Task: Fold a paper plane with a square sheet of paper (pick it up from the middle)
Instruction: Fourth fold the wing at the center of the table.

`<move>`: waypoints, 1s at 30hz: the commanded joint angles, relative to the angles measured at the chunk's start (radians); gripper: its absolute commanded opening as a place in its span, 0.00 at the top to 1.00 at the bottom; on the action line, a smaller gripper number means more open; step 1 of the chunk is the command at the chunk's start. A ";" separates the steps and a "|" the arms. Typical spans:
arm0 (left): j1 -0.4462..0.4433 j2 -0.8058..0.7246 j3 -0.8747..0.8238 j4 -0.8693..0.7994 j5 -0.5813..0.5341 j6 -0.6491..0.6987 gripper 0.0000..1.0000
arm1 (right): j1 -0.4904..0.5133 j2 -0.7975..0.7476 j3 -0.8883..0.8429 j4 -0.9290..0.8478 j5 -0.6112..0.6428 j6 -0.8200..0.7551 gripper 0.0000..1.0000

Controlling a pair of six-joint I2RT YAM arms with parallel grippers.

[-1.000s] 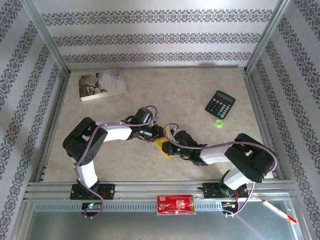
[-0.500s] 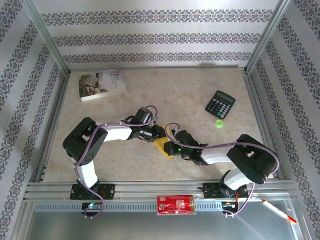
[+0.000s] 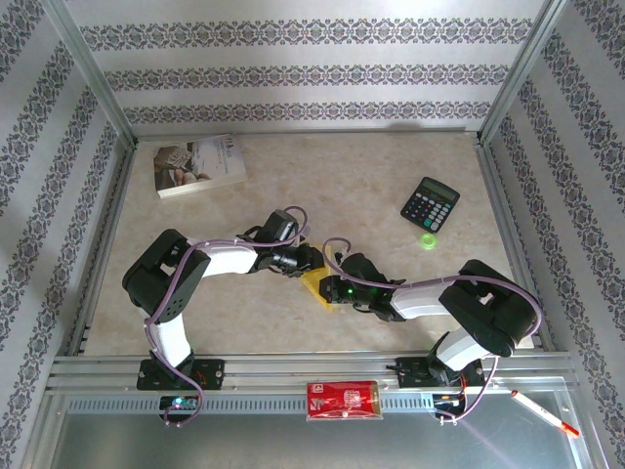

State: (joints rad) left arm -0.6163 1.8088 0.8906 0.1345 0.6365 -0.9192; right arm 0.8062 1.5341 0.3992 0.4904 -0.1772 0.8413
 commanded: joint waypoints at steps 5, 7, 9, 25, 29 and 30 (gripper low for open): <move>-0.014 0.010 0.011 -0.022 0.006 0.033 0.73 | -0.032 -0.026 0.018 -0.030 -0.017 0.005 0.79; -0.014 0.010 0.009 -0.020 0.006 0.033 0.73 | -0.036 -0.032 0.021 -0.037 -0.019 0.001 0.78; -0.014 0.009 0.007 -0.018 0.008 0.031 0.73 | -0.038 -0.029 0.026 -0.040 -0.021 -0.003 0.78; -0.014 0.015 0.009 -0.016 0.009 0.029 0.73 | -0.038 0.036 0.041 -0.018 -0.043 0.016 0.93; -0.014 0.013 0.005 -0.013 0.011 0.026 0.73 | -0.026 0.064 0.044 -0.012 -0.036 0.031 0.95; -0.014 0.011 0.005 -0.011 0.011 0.026 0.73 | -0.021 0.070 0.044 -0.009 -0.034 0.033 0.95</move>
State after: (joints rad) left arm -0.6163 1.8088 0.8906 0.1349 0.6365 -0.9154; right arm 0.7750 1.5673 0.4328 0.4751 -0.2119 0.8597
